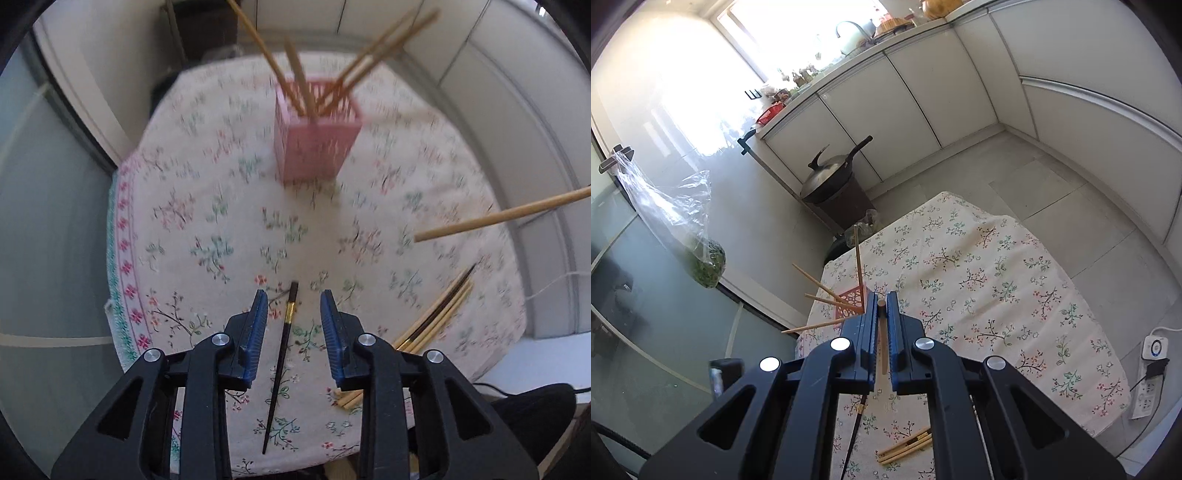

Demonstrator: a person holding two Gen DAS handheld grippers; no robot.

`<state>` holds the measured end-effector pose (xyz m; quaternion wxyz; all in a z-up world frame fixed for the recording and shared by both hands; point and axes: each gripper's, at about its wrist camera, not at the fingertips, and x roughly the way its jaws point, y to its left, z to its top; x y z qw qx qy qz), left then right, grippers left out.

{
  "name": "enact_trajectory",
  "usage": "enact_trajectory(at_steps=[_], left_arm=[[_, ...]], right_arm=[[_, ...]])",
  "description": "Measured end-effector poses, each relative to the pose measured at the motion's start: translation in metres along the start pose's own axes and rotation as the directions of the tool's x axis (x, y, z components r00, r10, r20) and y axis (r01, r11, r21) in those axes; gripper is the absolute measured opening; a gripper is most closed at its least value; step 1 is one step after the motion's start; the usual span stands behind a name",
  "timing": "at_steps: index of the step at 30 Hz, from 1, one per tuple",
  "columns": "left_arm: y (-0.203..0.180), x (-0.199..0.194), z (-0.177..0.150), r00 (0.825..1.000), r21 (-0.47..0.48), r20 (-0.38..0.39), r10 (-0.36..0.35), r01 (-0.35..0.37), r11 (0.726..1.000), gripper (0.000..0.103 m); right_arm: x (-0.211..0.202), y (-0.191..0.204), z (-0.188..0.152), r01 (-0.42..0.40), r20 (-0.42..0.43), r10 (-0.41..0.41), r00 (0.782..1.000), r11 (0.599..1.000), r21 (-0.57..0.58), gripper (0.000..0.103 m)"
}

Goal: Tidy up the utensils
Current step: 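Lower the dark-tipped chopstick into the pink holder and open the left gripper, then carry the wooden chopstick in the right gripper into the pink holder and release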

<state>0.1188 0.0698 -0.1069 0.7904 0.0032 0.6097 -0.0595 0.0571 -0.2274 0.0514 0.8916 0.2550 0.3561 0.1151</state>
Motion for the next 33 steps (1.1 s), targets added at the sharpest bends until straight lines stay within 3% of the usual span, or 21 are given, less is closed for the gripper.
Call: enact_trajectory(at_steps=[3, 5, 8, 10, 12, 13, 16, 20, 23, 27, 31, 33], left_arm=[[-0.004, 0.052, -0.002, 0.989, 0.04, -0.128, 0.067, -0.063, 0.997, 0.029], [-0.006, 0.07, 0.001, 0.983, 0.058, -0.146, 0.109, -0.102, 0.993, 0.029], [-0.005, 0.084, 0.005, 0.984, 0.042, -0.135, 0.117, -0.113, 0.993, 0.029], [-0.005, 0.085, 0.006, 0.987, 0.049, -0.117, 0.115, -0.109, 0.993, 0.029], [-0.003, 0.085, 0.003, 0.989, 0.036, -0.114, 0.089, -0.085, 0.996, 0.019], [-0.003, 0.084, 0.003, 0.99, 0.036, -0.11, 0.093, -0.09, 0.995, 0.007], [-0.001, 0.07, -0.005, 0.996, 0.017, -0.067, 0.061, -0.06, 0.998, 0.006], [-0.003, 0.011, -0.021, 0.996, 0.01, 0.085, 0.012, -0.013, 1.0, 0.006], [-0.001, -0.044, -0.043, 0.971, 0.008, 0.239, -0.016, 0.015, 1.0, 0.006], [-0.016, -0.094, -0.056, 0.927, 0.021, 0.374, -0.014, 0.006, 1.0, 0.006], [-0.028, -0.142, -0.059, 0.872, 0.044, 0.488, -0.022, 0.0, 0.999, 0.006], [-0.03, -0.172, -0.058, 0.834, 0.047, 0.551, -0.038, 0.014, 0.999, 0.006]], right_arm=[[0.002, -0.006, -0.003, -0.008, -0.011, 0.008, 1.0, 1.0, 0.009, 0.005], [0.001, -0.008, -0.004, -0.009, -0.011, 0.009, 1.0, 1.0, 0.008, 0.005], [-0.003, -0.012, -0.005, -0.007, -0.013, 0.007, 1.0, 1.0, 0.004, 0.005], [-0.006, -0.014, -0.006, -0.006, -0.013, 0.006, 1.0, 1.0, 0.008, 0.005], [-0.01, -0.015, -0.006, -0.006, -0.012, 0.006, 1.0, 1.0, 0.011, 0.005], [-0.013, -0.015, -0.006, -0.007, -0.01, 0.007, 1.0, 1.0, 0.014, 0.005], [-0.022, -0.014, -0.006, -0.012, -0.006, 0.013, 1.0, 1.0, 0.014, 0.005], [-0.038, -0.008, -0.004, -0.02, 0.016, 0.02, 1.0, 1.0, -0.004, 0.005], [-0.05, 0.0, -0.003, -0.025, 0.036, 0.026, 0.999, 0.999, -0.027, 0.005], [-0.061, 0.008, 0.001, -0.03, 0.054, 0.032, 0.998, 0.999, -0.041, 0.005], [-0.065, 0.012, 0.007, -0.026, 0.063, 0.028, 0.998, 0.999, -0.037, 0.005], [-0.064, 0.012, 0.013, -0.026, 0.06, 0.028, 0.998, 0.999, -0.024, 0.005]])
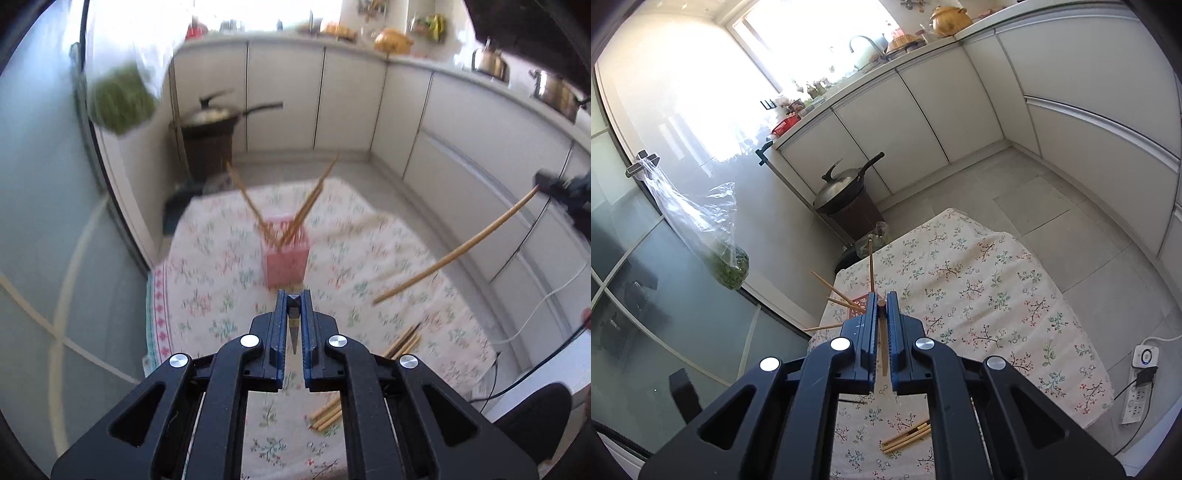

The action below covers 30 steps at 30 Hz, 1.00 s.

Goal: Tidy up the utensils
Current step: 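Carry the wooden chopstick in the right gripper into the pink holder and release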

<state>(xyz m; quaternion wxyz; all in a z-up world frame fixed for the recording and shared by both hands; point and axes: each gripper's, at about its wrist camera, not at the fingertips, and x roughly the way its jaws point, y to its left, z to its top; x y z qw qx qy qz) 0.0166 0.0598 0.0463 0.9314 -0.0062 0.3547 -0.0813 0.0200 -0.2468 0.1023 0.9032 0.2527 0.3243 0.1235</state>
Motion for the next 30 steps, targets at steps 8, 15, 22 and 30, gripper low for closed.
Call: enact_trajectory(at_steps=[8, 15, 22, 30], left_arm=[[-0.007, -0.045, 0.09, 0.975, -0.005, 0.22, -0.027, 0.029, 1.0, 0.006], [0.002, -0.018, 0.14, 0.966, -0.038, 0.258, -0.001, 0.011, 0.999, 0.006], [0.03, 0.062, 0.144, 0.99, -0.114, 0.14, 0.019, -0.002, 0.993, 0.008], [0.068, 0.019, 0.11, 0.957, -0.285, 0.29, 0.0, 0.086, 0.955, 0.036]], right_arm=[[0.012, 0.006, 0.023, 0.009, -0.004, -0.009, 1.0, 1.0, 0.011, 0.005], [0.027, 0.01, 0.046, 0.027, 0.004, -0.027, 1.0, 1.0, -0.011, 0.005], [0.051, 0.014, 0.065, 0.05, -0.007, -0.051, 0.999, 0.999, -0.009, 0.005], [0.064, 0.038, 0.092, 0.056, 0.025, -0.055, 0.998, 0.998, -0.026, 0.005]])
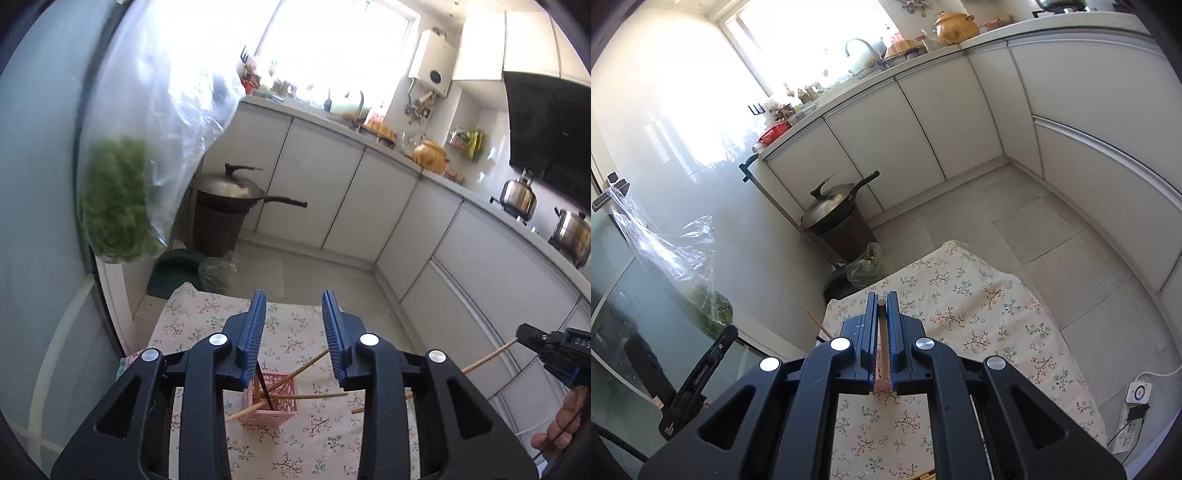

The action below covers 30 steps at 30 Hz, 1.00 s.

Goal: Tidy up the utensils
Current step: 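Carry the wooden chopstick in the right gripper into the pink holder and release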

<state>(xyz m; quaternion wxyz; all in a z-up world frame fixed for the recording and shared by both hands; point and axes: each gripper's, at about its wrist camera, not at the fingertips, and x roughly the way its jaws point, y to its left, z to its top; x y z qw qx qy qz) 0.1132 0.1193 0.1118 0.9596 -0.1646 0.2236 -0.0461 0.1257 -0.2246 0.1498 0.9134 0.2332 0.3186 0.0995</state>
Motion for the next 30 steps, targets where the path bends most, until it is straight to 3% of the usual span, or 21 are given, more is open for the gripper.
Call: enact_trajectory(at_steps=[4, 15, 20, 24, 30], left_arm=[[0.008, -0.017, -0.001, 1.0, 0.001, 0.013, 0.003, -0.003, 1.0, 0.046], [0.037, 0.002, -0.002, 0.999, -0.052, -0.051, 0.001, -0.004, 0.999, 0.046], [0.045, 0.009, -0.003, 0.997, -0.07, -0.077, -0.008, 0.003, 0.998, 0.046], [0.046, 0.016, -0.006, 0.994, -0.067, -0.111, -0.011, 0.004, 0.998, 0.046], [0.03, 0.017, -0.014, 0.99, -0.007, -0.135, -0.027, 0.026, 1.0, 0.046]], right_arm=[[0.016, 0.019, 0.01, 0.006, -0.008, -0.006, 1.0, 1.0, -0.014, 0.005], [0.052, 0.082, 0.023, 0.033, 0.006, -0.032, 0.999, 0.991, -0.128, 0.005], [0.09, 0.09, 0.004, 0.039, -0.057, -0.048, 0.997, 0.989, -0.143, 0.006], [0.13, 0.085, -0.021, 0.05, -0.124, -0.067, 0.99, 0.99, -0.129, 0.014], [0.126, 0.076, -0.045, 0.064, -0.129, -0.087, 0.988, 0.983, -0.174, 0.016]])
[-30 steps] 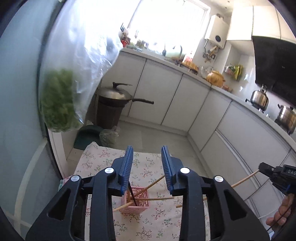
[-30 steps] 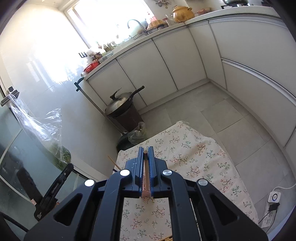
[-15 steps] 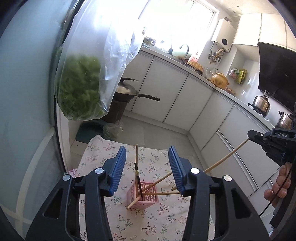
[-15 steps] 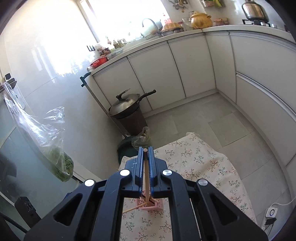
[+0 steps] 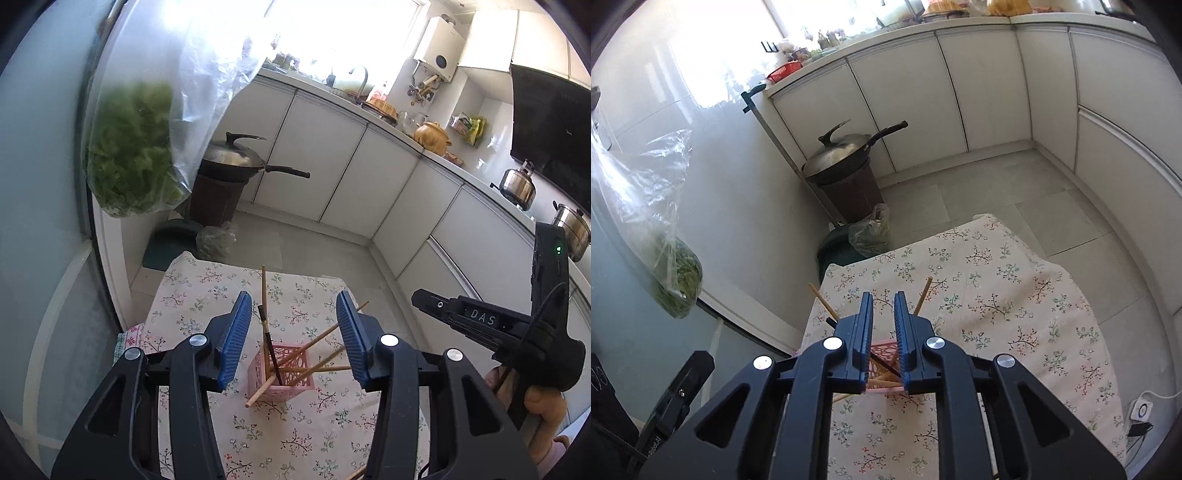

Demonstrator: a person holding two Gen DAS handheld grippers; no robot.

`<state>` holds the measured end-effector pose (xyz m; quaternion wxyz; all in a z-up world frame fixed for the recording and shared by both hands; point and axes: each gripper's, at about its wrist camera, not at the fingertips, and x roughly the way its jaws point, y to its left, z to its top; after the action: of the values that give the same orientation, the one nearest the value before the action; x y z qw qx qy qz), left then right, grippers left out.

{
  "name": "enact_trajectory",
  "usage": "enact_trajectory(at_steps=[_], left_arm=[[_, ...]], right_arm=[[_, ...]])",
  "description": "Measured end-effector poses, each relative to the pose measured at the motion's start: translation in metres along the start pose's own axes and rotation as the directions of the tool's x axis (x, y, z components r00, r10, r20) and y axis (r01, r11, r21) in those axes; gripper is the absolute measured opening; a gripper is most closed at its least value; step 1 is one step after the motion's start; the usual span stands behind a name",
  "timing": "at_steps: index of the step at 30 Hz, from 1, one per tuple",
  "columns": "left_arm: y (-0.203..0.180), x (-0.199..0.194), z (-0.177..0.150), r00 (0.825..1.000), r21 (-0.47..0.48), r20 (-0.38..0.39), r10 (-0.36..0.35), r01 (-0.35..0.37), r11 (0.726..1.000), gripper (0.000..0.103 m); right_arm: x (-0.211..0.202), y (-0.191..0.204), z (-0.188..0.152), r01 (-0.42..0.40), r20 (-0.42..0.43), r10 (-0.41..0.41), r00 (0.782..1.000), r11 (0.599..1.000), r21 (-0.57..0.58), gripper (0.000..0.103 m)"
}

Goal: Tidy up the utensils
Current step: 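Carry the wooden chopstick in the right gripper into the pink holder and release, then lower the left gripper to the pile and grasp a wooden chopstick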

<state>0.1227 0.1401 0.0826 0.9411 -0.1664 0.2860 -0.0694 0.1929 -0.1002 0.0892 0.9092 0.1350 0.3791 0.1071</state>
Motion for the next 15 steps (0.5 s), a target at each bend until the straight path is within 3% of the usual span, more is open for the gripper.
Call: enact_trajectory(at_steps=[3, 13, 15], left_arm=[[-0.009, -0.001, -0.004, 1.0, 0.025, -0.014, -0.002, 0.003, 1.0, 0.046], [-0.048, -0.018, -0.026, 0.999, 0.15, 0.012, 0.039, -0.04, 0.988, 0.064], [-0.053, -0.019, -0.032, 0.998, 0.169, 0.011, 0.055, -0.056, 0.984, 0.066]], right_arm=[[-0.015, -0.004, -0.012, 0.002, 0.022, -0.002, 1.0, 1.0, -0.016, 0.031], [-0.051, -0.018, -0.054, 0.053, 0.056, -0.05, 0.997, 0.997, -0.06, 0.041], [-0.057, -0.025, -0.061, 0.064, 0.064, -0.061, 0.996, 0.997, -0.049, 0.05]])
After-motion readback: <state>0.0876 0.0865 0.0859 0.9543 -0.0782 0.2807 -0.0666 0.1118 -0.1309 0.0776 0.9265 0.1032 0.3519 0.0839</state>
